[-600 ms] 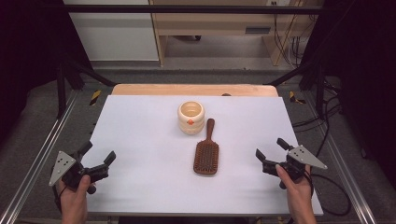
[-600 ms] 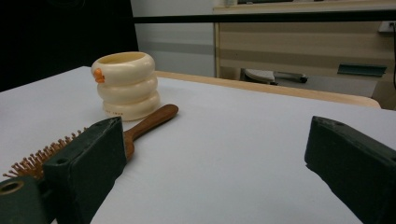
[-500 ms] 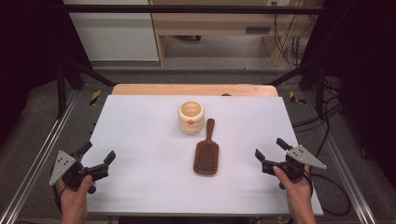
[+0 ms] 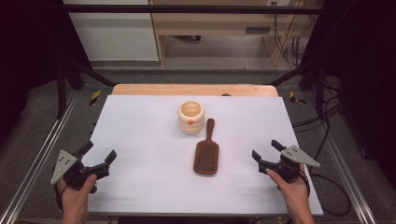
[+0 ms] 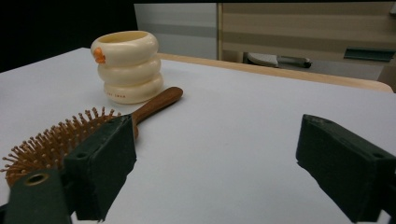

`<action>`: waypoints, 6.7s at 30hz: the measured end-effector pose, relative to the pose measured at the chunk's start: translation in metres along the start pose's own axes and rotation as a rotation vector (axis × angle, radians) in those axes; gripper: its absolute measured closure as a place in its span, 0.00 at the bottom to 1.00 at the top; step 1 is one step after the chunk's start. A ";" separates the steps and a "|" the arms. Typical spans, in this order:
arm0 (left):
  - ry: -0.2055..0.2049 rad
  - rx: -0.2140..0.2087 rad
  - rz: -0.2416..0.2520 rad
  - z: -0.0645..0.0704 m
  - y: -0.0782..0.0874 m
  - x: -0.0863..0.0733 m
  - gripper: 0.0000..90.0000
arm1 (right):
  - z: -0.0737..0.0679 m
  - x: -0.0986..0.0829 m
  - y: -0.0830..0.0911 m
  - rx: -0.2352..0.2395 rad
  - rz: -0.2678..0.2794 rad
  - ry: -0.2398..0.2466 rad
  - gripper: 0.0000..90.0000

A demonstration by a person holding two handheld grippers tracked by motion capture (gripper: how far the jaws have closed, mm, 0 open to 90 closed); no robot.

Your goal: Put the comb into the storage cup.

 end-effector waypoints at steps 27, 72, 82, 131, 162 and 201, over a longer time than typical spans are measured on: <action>-0.022 -0.018 -0.020 0.006 -0.003 -0.003 0.02 | -0.040 -0.021 -0.015 0.124 -0.164 0.143 0.94; -0.024 -0.021 -0.027 0.007 -0.004 -0.004 0.02 | -0.096 -0.038 -0.042 0.270 -0.339 0.266 1.00; -0.029 -0.022 -0.028 0.007 -0.004 -0.004 0.02 | -0.101 -0.040 -0.045 0.278 -0.359 0.280 1.00; -0.026 -0.018 -0.038 0.005 -0.005 -0.006 0.02 | -0.155 -0.048 -0.088 0.375 -0.399 0.390 1.00; -0.023 -0.015 -0.037 0.003 -0.005 -0.006 0.02 | -0.172 -0.044 -0.109 0.375 -0.392 0.428 1.00; -0.026 -0.006 -0.038 0.000 -0.004 -0.006 0.02 | -0.180 -0.040 -0.129 0.330 -0.385 0.409 1.00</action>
Point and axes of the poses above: each handheld gripper's, and its own axes: y roughly backward along the jaws, x roughly out of its top, z roughly to its right, the point moved 6 cm from there along -y, roughly forward along the jaws, and after that the axes turned 4 degrees about z, right-handed, at the moved point
